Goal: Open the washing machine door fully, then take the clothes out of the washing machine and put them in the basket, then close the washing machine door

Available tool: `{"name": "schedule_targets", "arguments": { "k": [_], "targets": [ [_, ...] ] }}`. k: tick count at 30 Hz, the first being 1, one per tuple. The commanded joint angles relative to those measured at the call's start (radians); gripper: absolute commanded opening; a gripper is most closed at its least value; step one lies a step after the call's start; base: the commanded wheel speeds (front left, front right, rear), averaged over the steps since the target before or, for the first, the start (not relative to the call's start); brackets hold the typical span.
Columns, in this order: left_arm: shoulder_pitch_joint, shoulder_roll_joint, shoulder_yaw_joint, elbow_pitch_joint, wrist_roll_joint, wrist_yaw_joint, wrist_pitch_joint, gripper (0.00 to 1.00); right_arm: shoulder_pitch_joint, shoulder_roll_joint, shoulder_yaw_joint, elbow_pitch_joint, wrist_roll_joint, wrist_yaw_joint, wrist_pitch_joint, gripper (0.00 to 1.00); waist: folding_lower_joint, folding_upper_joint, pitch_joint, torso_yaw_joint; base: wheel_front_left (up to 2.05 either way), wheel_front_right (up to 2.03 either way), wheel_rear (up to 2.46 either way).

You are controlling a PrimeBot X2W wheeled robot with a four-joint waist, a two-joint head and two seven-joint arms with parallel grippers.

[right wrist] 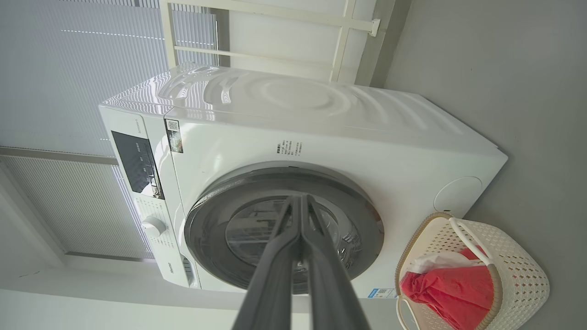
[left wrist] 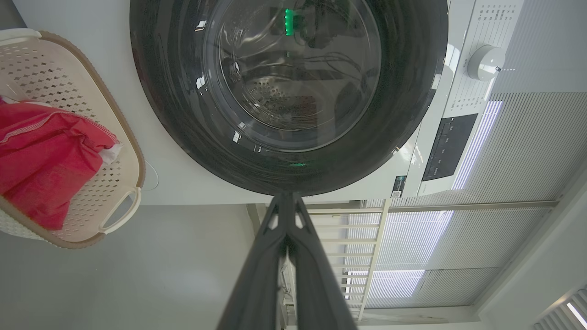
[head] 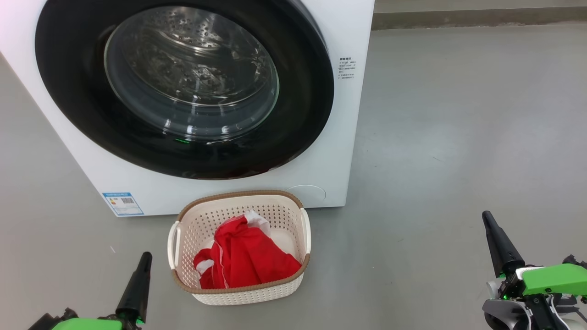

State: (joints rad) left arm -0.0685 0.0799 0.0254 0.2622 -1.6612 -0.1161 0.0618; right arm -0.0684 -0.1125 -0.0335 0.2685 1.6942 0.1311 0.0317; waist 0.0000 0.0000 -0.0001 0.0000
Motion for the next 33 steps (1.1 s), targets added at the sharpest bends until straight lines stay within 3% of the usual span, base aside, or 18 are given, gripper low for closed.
{"name": "schedule_targets", "arguments": {
  "k": [1,33],
  "targets": [
    [-0.042,0.011,0.034,-0.020,0.006,-0.009,0.008,0.00,-0.042,-0.008,0.014,-0.024,-0.005,0.000,0.006,0.00,0.0000,0.0000,0.000,0.000,0.00,0.00,0.00],
    [-0.043,0.007,0.040,-0.020,0.011,-0.009,0.012,0.00,-0.042,-0.004,0.008,-0.023,-0.010,0.000,0.011,0.00,0.0000,0.0000,0.000,0.000,0.00,0.00,0.00]
  ]
}}
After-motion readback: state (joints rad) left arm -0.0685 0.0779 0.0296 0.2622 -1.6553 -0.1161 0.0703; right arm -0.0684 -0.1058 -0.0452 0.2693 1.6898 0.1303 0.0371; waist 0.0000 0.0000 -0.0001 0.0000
